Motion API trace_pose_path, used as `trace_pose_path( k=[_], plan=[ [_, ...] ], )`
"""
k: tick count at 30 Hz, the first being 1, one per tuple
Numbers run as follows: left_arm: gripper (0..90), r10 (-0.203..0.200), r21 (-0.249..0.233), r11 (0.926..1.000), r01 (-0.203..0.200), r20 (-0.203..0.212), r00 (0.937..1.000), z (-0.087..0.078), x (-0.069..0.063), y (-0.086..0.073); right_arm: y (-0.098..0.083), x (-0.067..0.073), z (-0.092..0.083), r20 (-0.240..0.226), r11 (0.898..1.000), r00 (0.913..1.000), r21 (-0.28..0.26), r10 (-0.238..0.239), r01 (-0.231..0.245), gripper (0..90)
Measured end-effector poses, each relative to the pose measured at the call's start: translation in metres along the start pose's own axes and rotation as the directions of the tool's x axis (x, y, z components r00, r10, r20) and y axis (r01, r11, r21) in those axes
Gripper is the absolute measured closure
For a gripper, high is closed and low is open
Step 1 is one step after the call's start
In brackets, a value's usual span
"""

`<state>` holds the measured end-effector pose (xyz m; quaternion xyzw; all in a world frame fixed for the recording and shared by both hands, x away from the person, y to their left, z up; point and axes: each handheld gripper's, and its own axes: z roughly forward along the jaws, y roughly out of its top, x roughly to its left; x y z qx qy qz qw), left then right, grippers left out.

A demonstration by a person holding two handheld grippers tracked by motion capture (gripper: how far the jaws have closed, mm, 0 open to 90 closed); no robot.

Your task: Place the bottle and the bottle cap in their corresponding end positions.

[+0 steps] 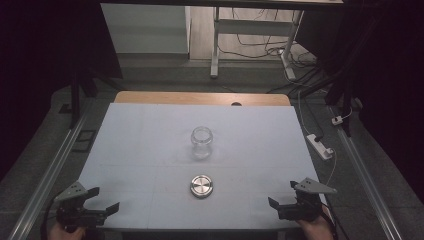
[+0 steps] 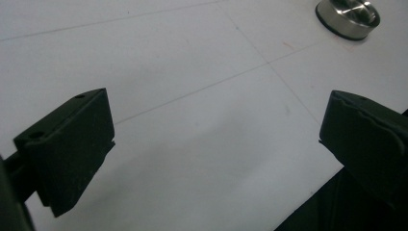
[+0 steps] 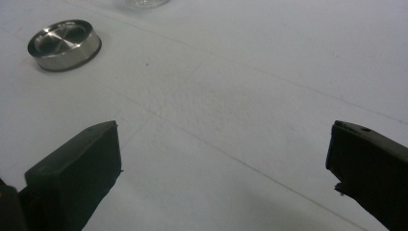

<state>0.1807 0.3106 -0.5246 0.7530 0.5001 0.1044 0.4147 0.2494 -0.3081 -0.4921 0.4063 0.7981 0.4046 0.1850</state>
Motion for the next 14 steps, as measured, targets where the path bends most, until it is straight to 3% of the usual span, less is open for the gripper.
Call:
trace_pose_path(
  k=[8,14],
  plan=[
    [0.0,0.006,0.037,0.9993,-0.004,-0.041,0.9991,-0.0021,-0.0029,-0.0035,-0.005,-0.0008,-0.0024,0.011,1.0,0.9999,0.03,0.008,-0.008,0.0],
    [0.0,0.006,0.054,0.9985,-0.004,-0.042,0.9991,-0.0008,-0.0028,-0.0026,-0.0064,-0.0007,-0.0032,0.019,0.998,0.9998,0.056,0.009,-0.01,0.0]
  ],
)
